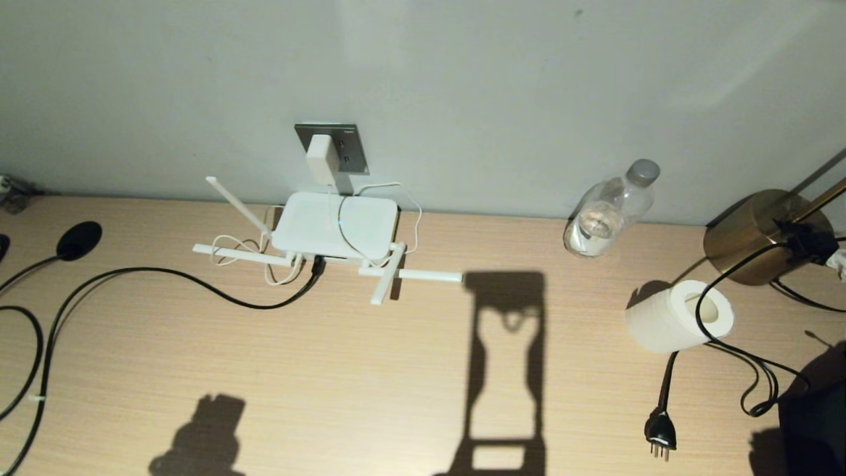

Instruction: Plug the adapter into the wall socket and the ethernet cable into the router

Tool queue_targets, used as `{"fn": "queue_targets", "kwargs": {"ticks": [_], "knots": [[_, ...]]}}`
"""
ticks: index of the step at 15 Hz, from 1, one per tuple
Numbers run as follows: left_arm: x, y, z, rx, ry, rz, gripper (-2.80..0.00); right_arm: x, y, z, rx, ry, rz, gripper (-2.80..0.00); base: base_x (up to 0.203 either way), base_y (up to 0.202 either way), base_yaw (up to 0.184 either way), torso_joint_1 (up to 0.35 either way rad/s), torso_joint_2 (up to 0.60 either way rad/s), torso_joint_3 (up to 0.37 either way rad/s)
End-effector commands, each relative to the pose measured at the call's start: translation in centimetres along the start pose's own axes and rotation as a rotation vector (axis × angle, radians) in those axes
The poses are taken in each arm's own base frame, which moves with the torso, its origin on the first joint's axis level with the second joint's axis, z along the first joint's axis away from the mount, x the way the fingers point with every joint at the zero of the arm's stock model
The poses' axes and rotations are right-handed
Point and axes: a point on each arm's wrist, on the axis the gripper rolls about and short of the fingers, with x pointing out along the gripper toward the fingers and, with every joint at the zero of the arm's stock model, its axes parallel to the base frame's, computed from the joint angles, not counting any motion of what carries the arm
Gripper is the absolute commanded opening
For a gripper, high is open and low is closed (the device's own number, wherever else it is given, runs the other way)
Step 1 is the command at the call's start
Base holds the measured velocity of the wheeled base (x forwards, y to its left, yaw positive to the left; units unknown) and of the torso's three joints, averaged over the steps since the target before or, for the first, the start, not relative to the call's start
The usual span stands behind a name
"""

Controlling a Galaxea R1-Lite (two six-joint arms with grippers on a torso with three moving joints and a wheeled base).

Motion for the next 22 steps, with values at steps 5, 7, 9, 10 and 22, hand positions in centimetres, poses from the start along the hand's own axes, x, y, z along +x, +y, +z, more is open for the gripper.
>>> {"fn": "queue_targets", "kwargs": {"ticks": [5, 7, 9, 10, 22], "knots": [[0.0, -0.4, -0.8, -0.004, -0.168, 0.044, -2.80, 0.0, 0.0, 0.0, 0.001, 0.001, 0.000, -2.80, 0.000, 0.000, 0.000, 0.000, 0.00, 0.000], [-0.4, -0.4, -1.0, -0.042, -0.197, 0.095, -2.80, 0.0, 0.0, 0.0, 0.001, 0.001, 0.000, -2.80, 0.000, 0.000, 0.000, 0.000, 0.00, 0.000], [-1.7, -0.7, -2.1, -0.039, -0.311, 0.072, -2.80, 0.0, 0.0, 0.0, -0.004, 0.001, 0.000, -2.80, 0.000, 0.000, 0.000, 0.000, 0.00, 0.000], [-2.1, -0.9, -2.5, -0.035, -0.356, 0.067, -2.80, 0.0, 0.0, 0.0, -0.001, 0.001, 0.000, -2.80, 0.000, 0.000, 0.000, 0.000, 0.00, 0.000], [-2.0, -1.0, -3.1, -0.112, -0.324, 0.037, -2.80, 0.0, 0.0, 0.0, -0.008, 0.002, 0.002, -2.80, 0.000, 0.000, 0.000, 0.000, 0.00, 0.000]]}}
